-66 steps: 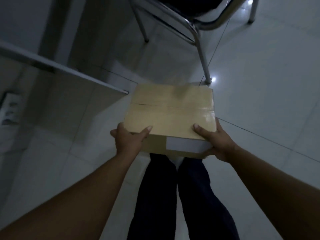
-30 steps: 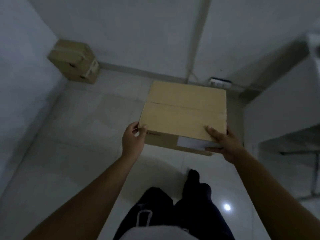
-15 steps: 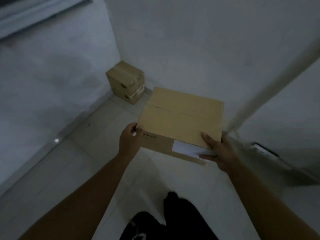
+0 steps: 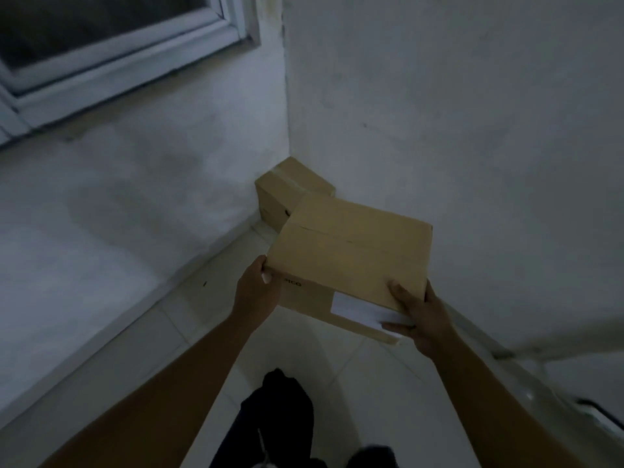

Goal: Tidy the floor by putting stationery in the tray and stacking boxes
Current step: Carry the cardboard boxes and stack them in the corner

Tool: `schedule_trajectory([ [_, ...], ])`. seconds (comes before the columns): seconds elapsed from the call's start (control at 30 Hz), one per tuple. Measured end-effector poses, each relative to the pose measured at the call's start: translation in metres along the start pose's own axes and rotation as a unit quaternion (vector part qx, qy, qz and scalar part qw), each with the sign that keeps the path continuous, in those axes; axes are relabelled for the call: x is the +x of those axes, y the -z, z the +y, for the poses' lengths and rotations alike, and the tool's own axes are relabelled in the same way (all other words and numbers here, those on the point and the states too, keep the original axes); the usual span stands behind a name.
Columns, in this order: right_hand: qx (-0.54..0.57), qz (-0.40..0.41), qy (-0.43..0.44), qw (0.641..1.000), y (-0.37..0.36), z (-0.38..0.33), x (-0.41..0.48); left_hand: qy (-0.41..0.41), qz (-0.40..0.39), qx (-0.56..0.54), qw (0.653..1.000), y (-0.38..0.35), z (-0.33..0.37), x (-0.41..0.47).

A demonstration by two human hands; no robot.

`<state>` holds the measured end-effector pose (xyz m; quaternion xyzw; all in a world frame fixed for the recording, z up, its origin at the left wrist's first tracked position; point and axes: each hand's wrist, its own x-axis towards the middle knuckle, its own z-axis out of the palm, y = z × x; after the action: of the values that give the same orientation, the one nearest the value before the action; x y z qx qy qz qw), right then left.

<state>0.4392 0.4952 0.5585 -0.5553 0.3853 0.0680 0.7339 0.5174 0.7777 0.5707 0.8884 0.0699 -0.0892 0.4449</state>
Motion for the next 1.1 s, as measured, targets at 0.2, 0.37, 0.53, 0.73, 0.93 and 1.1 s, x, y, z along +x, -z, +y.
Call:
schedule_trajectory([
  [0.2,0.055,0.035,-0.031,0.997,-0.081,-0.034,0.057,0.016,-0.066,0.055,0.996,0.039,0.012,0.128],
  [0.37,0.054,0.056,-0.047,0.996,-0.134,-0.063,0.136,-0.042,-0.098,0.090,0.990,0.045,0.029,0.234],
  [0.53,0.058,0.071,-0.068,0.993,-0.188,-0.091,0.230,-0.067,-0.129,0.108,0.984,0.040,0.043,0.337],
  [0.73,0.056,0.109,-0.094,0.988,-0.248,-0.103,0.349,-0.054,-0.124,0.113,0.984,0.025,0.044,0.451],
  [0.93,0.050,0.140,-0.094,0.984,-0.291,-0.097,0.442,-0.060,-0.164,0.119,0.978,0.009,0.041,0.538],
  [1.1,0.069,0.142,-0.106,0.982,-0.328,-0.070,0.481,-0.067,-0.194,0.130,0.970,0.006,0.034,0.591],
])
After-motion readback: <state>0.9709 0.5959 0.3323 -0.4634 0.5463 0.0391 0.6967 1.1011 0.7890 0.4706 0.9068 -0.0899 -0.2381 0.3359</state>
